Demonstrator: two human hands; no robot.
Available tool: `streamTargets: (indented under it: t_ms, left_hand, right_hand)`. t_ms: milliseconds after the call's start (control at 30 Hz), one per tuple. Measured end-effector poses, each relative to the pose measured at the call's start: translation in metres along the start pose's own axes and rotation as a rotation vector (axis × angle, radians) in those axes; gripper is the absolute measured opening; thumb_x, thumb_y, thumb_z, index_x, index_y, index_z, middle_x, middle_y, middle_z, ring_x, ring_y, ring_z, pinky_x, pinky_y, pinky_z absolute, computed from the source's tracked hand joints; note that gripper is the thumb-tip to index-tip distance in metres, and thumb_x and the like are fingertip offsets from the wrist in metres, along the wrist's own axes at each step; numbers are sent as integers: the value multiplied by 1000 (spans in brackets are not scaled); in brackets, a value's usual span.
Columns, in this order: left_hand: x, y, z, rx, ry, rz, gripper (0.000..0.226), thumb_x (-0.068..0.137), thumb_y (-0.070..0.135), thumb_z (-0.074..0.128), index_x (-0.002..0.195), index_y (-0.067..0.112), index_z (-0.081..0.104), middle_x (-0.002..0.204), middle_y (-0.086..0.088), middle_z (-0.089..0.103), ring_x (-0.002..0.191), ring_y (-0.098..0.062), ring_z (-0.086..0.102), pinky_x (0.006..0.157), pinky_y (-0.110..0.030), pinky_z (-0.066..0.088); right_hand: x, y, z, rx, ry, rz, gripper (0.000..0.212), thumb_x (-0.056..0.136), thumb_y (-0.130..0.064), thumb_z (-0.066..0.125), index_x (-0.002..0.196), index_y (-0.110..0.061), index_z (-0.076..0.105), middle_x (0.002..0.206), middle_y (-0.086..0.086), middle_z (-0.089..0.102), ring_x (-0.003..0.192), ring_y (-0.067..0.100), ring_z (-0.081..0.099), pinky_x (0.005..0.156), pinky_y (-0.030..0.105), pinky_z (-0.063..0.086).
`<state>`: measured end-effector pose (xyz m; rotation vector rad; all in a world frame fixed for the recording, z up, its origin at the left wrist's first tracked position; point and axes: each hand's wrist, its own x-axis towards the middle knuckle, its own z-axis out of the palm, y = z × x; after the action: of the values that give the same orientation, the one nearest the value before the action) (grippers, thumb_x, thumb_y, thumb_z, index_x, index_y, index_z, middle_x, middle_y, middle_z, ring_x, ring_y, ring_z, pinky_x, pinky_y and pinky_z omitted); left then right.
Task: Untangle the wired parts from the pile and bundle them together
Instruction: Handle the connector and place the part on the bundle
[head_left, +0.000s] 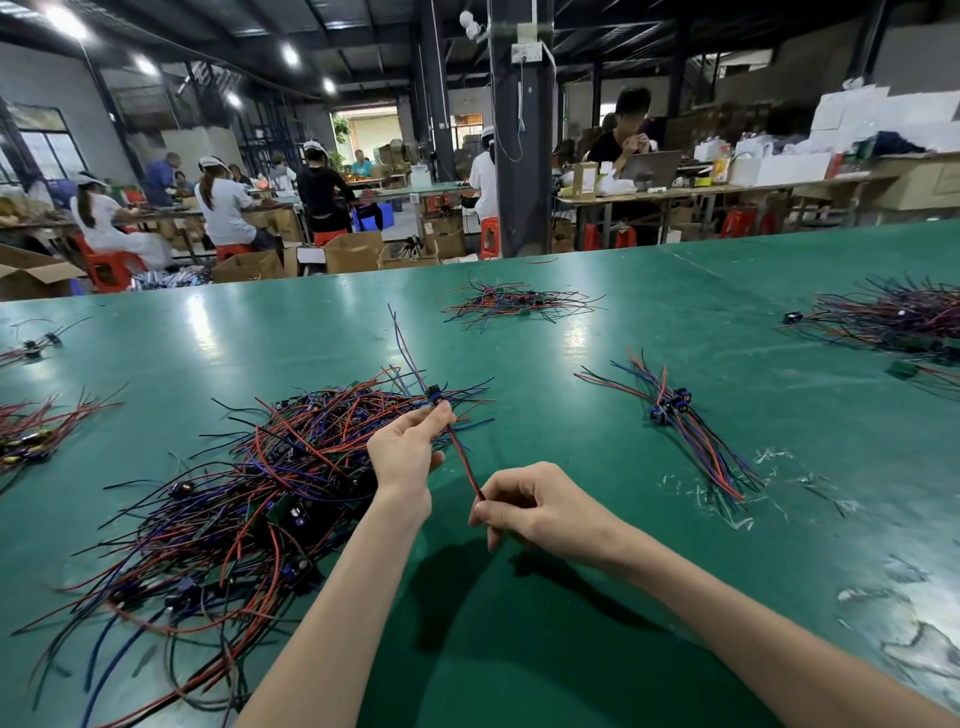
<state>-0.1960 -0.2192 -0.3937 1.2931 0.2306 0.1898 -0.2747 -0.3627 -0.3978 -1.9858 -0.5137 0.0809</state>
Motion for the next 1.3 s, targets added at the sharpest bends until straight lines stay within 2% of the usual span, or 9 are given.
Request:
streamTargets:
  t_ms: [167, 233, 367, 467, 567, 800, 1000, 1200, 1300]
  left_hand:
    - [-8, -2, 9, 14, -63, -28, 8, 79, 14, 75, 82, 10, 69, 67, 3, 70, 37, 1, 42, 45, -17, 39]
    - [-15, -6, 15, 31, -111, -48, 6, 79, 13, 75, 80, 10, 69, 68, 2, 70, 38, 0, 38, 45, -18, 37]
    - [-32, -15, 28, 64, -243, -84, 5, 80, 13, 73, 77, 12, 69, 61, 3, 67, 43, -4, 48, 47, -18, 37]
    - [-37, -16, 31, 84, -267, -70, 6, 81, 13, 72, 76, 12, 69, 57, 5, 65, 38, -3, 45, 44, -17, 36]
    - [-37, -14, 31, 104, -249, -45, 5, 80, 13, 73, 77, 10, 69, 54, 8, 62, 34, 0, 40, 43, -18, 34]
    - [-29, -12, 24, 172, -211, 29, 9, 78, 16, 76, 77, 11, 69, 40, 15, 50, 34, 1, 40, 46, -20, 33]
    - [-14, -6, 12, 134, -107, 42, 9, 78, 15, 76, 77, 8, 70, 66, 1, 70, 35, -2, 36, 39, -15, 31]
    - [1, -4, 0, 65, -1, 17, 10, 79, 9, 74, 79, 6, 65, 56, 6, 67, 35, 3, 43, 38, -13, 30]
    - [3, -4, -1, 62, 8, 28, 10, 79, 11, 75, 81, 5, 67, 67, -1, 68, 36, 1, 40, 41, -15, 32]
  right_hand:
    - [6, 4, -9, 53, 146, 139, 24, 92, -39, 56, 79, -20, 63, 68, -2, 68, 56, 9, 54, 53, 16, 40]
    - [8, 7, -10, 113, 277, 129, 15, 89, -31, 63, 88, -18, 56, 72, -1, 68, 58, 9, 57, 58, 19, 43]
    - [11, 11, -9, 125, 404, 40, 29, 85, -14, 69, 93, -22, 42, 71, -2, 68, 60, 9, 56, 68, 27, 46]
    - [12, 15, -9, 120, 430, -2, 34, 86, -2, 64, 92, -24, 39, 73, 3, 72, 63, 13, 62, 75, 34, 53]
    - [12, 18, -11, 112, 417, -5, 33, 88, 3, 59, 91, -24, 40, 75, 7, 74, 67, 17, 65, 81, 40, 55]
    - [9, 14, -9, 101, 344, -35, 20, 91, -1, 58, 90, -16, 45, 69, 6, 72, 62, 17, 65, 74, 38, 57]
    - [3, 1, 2, 82, 255, -58, 25, 90, 2, 56, 85, -20, 46, 68, 8, 69, 59, 12, 59, 68, 27, 51]
    - [-4, -7, 16, -3, 174, -91, 26, 90, -1, 56, 81, -22, 46, 70, 5, 71, 61, 20, 59, 66, 32, 49]
    - [-5, -11, 16, 33, 169, -106, 24, 89, 3, 55, 81, -18, 47, 69, 7, 69, 61, 12, 59, 68, 27, 49]
